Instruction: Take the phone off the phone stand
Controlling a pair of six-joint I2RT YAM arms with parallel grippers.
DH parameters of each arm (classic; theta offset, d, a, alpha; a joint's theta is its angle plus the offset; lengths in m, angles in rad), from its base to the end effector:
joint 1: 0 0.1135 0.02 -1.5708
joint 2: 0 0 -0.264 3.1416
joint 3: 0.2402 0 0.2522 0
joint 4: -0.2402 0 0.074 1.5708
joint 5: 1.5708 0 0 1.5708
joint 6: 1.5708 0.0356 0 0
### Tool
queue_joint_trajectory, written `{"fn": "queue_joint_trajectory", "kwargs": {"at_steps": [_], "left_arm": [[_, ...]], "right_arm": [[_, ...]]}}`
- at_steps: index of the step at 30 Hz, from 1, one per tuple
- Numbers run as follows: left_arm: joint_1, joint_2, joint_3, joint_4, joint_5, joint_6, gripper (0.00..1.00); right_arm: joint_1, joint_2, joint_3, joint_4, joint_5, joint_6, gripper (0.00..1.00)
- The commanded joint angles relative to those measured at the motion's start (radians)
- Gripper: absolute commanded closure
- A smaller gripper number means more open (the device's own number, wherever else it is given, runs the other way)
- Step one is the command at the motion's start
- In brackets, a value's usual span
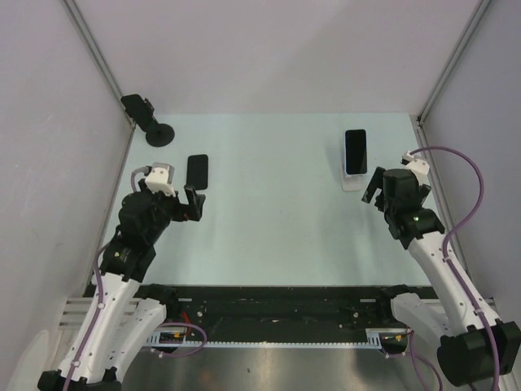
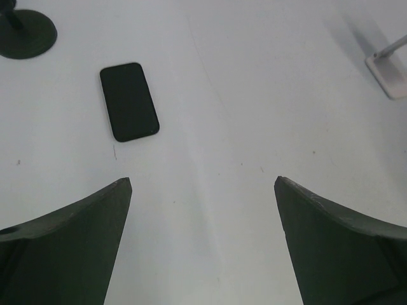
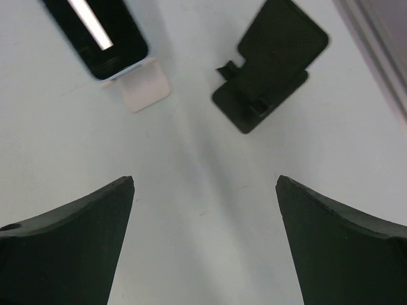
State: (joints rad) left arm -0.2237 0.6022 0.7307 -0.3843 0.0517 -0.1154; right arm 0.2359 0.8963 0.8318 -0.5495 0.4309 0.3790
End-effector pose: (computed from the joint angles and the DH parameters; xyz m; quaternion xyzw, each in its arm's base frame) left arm 0.1397 -0.0337 0.3262 0.0586 0.7892 -0.1233 0.5987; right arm 0.1886 0.0300 0.3025 0.1602 0.8580 -0.0448 0.4861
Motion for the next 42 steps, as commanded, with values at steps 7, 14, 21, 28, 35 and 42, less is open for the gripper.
{"fn": "queue_joint_trajectory", "kwargs": {"at_steps": [7,14,21,28,35,42], "left_arm": [[-0.132,-0.062,-0.017,0.021,-0.09,0.063,0.0],[-0.172,-0.104,-0.02,0.022,-0.095,0.071,0.0],[-0.195,-0.111,-0.024,0.021,-0.09,0.074,0.0],[-0.201,-0.116,-0.024,0.022,-0.082,0.077,0.0],[-0.204,-0.117,-0.025,0.022,-0.073,0.077,0.0],[-0.206,-0.111,-0.025,0.022,-0.069,0.076,0.0]], "right_arm": [[-0.099,0.26,0.062,0.131,0.439,0.198,0.0],[-0.182,0.44,0.144,0.269,0.477,0.265,0.01],[-0.214,0.605,0.245,0.284,0.486,0.32,0.02],[-0.222,0.713,0.293,0.267,0.499,0.34,0.02],[-0.228,0.779,0.3,0.258,0.496,0.344,0.21],[-0.256,0.774,0.303,0.321,0.434,0.218,0.55]]}}
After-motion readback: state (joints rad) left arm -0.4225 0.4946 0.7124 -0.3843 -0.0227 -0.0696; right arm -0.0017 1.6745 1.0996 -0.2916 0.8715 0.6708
